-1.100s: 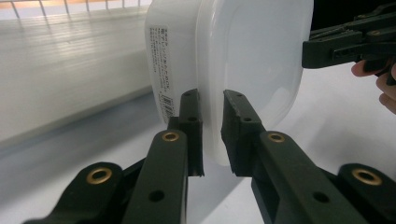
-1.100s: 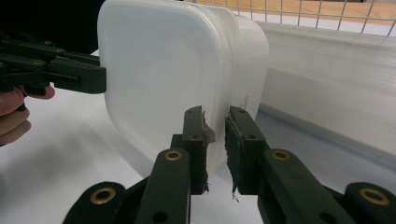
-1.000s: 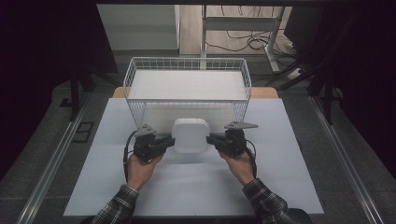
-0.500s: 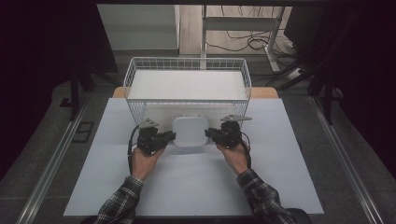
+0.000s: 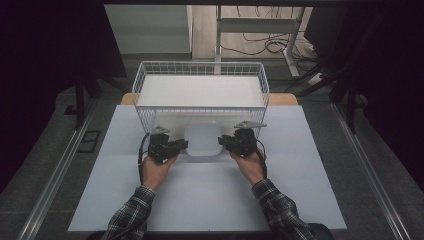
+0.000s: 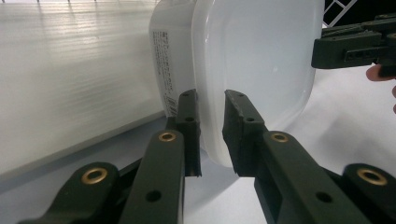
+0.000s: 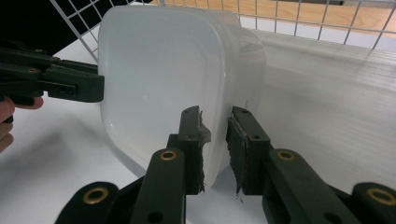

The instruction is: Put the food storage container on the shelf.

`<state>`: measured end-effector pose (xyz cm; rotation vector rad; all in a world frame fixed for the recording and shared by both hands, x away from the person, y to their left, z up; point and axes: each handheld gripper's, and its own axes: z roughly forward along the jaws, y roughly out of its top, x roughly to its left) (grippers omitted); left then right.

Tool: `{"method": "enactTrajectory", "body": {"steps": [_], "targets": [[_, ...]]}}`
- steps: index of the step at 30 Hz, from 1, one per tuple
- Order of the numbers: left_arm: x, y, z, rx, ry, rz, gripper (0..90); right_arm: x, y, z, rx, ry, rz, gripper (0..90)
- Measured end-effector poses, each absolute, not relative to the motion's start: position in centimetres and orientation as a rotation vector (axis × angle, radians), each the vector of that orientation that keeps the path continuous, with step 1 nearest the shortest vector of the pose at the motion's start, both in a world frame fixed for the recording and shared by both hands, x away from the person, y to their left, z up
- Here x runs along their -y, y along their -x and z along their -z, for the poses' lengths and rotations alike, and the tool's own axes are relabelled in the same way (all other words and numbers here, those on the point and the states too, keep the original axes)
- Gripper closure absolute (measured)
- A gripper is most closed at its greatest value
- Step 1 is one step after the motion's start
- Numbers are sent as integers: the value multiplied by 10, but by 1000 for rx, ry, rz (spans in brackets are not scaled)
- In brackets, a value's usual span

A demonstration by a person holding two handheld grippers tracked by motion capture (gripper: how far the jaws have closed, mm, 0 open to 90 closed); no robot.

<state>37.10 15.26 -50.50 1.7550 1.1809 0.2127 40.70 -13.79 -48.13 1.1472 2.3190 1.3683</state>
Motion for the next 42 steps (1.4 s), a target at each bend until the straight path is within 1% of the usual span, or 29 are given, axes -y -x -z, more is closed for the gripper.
{"method": "enactTrajectory", "body": {"steps": [2, 6, 11, 18, 22, 26, 29, 33, 34, 35, 36, 39, 40, 42], "targets": [[-153, -372, 504, -1170, -1749, -235, 763, 138, -408, 481, -2318, -1147, -1361, 724], [-150, -376, 498, -1157, -1759, -291, 780, 137, -412, 484, -2318, -1184, -1362, 678], [-152, -382, 496, -1169, -1749, -313, 712, 136, -418, 484, -2291, -1205, -1381, 641], [-149, -393, 492, -1189, -1735, -384, 636, 130, -423, 479, -2214, -1175, -1340, 641], [-149, -396, 490, -1194, -1741, -410, 603, 130, -426, 477, -2191, -1178, -1343, 675], [-152, -389, 487, -1173, -1723, -414, 572, 134, -426, 471, -2196, -1140, -1340, 709], [-153, -382, 485, -1159, -1702, -396, 519, 137, -423, 465, -2209, -1115, -1364, 754], [-158, -368, 483, -1122, -1702, -377, 387, 139, -410, 461, -2262, -1038, -1376, 873], [-160, -363, 483, -1111, -1704, -364, 357, 138, -406, 461, -2279, -1016, -1381, 887], [-162, -360, 484, -1101, -1706, -358, 298, 138, -401, 463, -2298, -994, -1378, 889], [-163, -355, 485, -1091, -1705, -352, 273, 137, -399, 464, -2310, -985, -1379, 890], [-169, -338, 491, -1058, -1703, -299, 208, 134, -389, 470, -2348, -956, -1387, 891], [-170, -333, 494, -1048, -1707, -278, 208, 132, -387, 472, -2360, -945, -1384, 891], [-172, -323, 498, -1041, -1716, -252, 178, 127, -384, 477, -2378, -923, -1364, 890]]}}
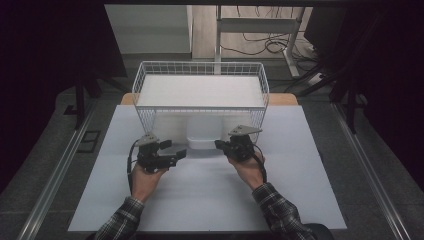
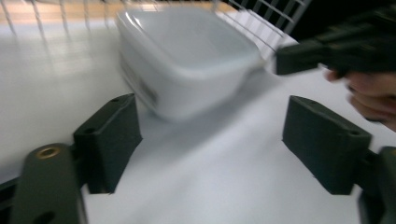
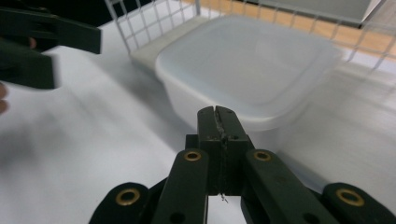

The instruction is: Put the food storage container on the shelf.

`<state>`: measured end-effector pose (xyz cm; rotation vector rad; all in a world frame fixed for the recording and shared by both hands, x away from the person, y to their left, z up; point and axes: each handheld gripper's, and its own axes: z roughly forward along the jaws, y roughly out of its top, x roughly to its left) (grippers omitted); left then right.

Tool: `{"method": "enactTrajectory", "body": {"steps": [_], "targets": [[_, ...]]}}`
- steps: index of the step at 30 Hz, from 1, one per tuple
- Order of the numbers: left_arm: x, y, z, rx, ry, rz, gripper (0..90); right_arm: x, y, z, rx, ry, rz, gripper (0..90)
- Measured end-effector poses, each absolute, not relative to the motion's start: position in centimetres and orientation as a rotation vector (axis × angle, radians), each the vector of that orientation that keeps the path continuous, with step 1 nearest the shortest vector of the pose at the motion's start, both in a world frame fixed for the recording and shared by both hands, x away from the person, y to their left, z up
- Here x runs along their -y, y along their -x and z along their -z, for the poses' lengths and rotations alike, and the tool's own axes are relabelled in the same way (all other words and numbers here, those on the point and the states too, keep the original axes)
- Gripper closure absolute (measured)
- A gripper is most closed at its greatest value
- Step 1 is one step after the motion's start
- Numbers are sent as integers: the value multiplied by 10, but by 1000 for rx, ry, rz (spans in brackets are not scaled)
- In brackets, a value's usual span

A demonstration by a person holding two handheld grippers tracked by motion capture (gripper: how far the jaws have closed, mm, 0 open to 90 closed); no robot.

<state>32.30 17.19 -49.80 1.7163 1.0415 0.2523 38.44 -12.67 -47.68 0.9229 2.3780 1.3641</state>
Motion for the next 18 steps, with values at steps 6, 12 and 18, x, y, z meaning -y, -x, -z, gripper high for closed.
{"method": "enactTrajectory", "body": {"steps": [6, 12, 18], "targets": [[-171, -289, 500, -997, -1797, -355, 83, 108, -382, 490, -2443, -875, -1316, 890], [-170, -258, 509, -949, -1866, -435, 60, 96, -389, 499, -2453, -895, -1304, 890], [-168, -241, 516, -956, -1903, -443, 46, 87, -397, 503, -2449, -901, -1293, 890]]}}
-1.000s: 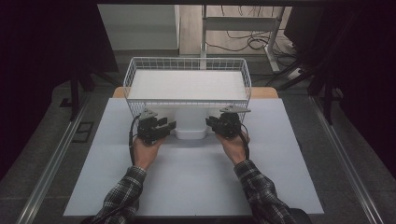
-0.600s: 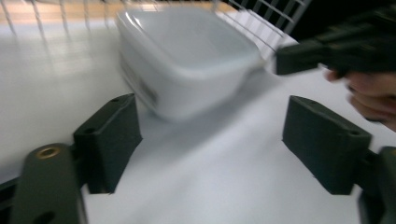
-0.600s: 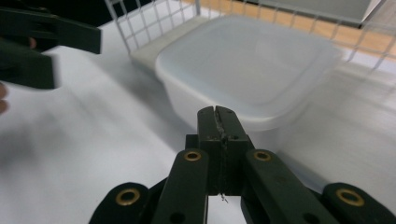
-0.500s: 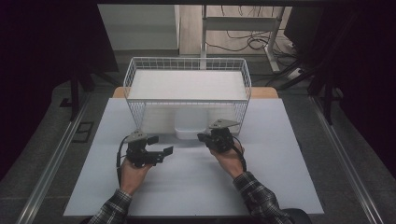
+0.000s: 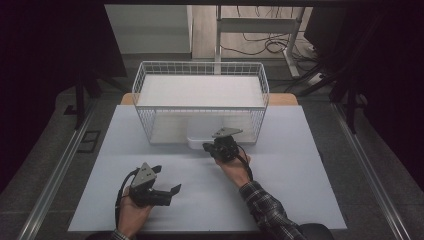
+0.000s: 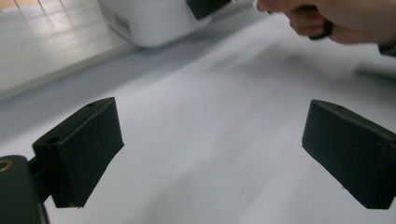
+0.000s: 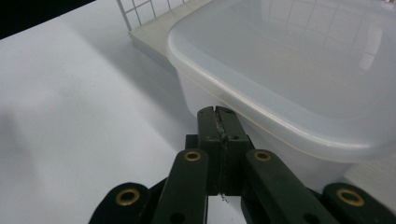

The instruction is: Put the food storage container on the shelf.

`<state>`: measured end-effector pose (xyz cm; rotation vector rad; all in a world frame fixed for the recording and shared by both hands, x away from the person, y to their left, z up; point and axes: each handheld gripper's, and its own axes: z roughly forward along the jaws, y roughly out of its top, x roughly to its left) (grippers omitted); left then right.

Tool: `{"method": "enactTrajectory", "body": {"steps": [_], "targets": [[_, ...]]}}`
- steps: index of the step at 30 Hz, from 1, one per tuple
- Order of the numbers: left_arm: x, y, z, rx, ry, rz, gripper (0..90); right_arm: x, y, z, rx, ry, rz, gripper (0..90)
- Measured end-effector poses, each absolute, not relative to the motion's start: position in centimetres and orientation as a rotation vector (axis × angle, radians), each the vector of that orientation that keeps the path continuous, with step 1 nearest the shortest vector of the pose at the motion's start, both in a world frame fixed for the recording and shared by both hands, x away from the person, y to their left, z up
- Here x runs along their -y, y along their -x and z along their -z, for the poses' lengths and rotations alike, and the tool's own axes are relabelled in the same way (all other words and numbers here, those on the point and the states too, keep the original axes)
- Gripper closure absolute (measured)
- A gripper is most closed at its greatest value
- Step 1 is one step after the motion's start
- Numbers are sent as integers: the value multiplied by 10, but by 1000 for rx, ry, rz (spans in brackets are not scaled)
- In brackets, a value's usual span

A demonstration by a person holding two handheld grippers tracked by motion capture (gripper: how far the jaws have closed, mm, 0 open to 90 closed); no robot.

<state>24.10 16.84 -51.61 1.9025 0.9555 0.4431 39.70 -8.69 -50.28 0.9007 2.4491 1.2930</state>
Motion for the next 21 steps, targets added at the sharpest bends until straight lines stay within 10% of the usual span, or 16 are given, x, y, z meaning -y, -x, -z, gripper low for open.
{"method": "enactTrajectory", "body": {"steps": [21], "targets": [[-169, -242, 523, -941, -1916, -450, 40, 78, -427, 502, -2393, -916, -1268, 890]]}}
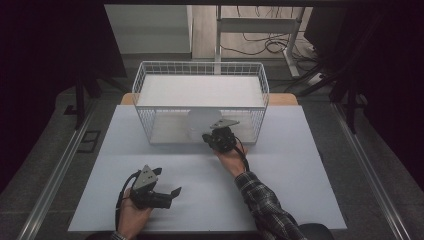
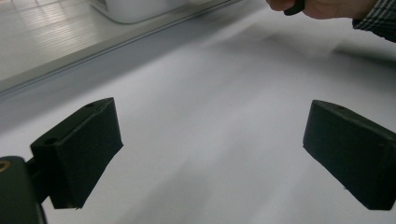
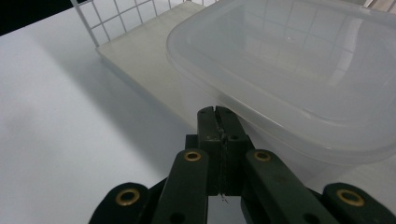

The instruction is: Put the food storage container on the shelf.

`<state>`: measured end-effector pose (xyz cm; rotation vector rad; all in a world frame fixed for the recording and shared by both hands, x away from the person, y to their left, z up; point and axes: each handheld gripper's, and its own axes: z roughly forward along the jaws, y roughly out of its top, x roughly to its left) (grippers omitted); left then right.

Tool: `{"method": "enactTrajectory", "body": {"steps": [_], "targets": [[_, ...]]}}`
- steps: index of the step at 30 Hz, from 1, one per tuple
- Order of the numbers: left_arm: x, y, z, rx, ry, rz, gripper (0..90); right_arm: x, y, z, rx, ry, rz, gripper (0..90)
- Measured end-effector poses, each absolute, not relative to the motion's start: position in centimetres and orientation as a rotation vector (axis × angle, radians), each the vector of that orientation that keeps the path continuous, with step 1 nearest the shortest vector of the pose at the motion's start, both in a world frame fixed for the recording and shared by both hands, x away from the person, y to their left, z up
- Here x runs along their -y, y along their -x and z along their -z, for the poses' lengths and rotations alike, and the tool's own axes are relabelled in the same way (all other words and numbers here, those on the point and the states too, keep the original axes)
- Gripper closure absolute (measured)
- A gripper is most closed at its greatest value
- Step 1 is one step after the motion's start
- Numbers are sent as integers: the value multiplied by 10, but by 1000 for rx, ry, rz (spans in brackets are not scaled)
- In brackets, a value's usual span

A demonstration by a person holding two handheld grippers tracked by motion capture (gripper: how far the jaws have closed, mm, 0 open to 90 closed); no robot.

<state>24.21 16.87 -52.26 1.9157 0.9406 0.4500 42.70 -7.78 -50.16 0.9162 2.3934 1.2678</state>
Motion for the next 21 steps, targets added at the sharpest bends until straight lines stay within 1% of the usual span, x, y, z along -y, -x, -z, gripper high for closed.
{"method": "enactTrajectory", "body": {"steps": [13, 21], "targets": [[-169, -243, 524, -935, -1916, -435, 40, 76, -442, 505, -2373, -953, -1243, 890], [-171, -243, 522, -936, -1896, -432, 40, 76, -444, 505, -2373, -965, -1244, 888]]}}
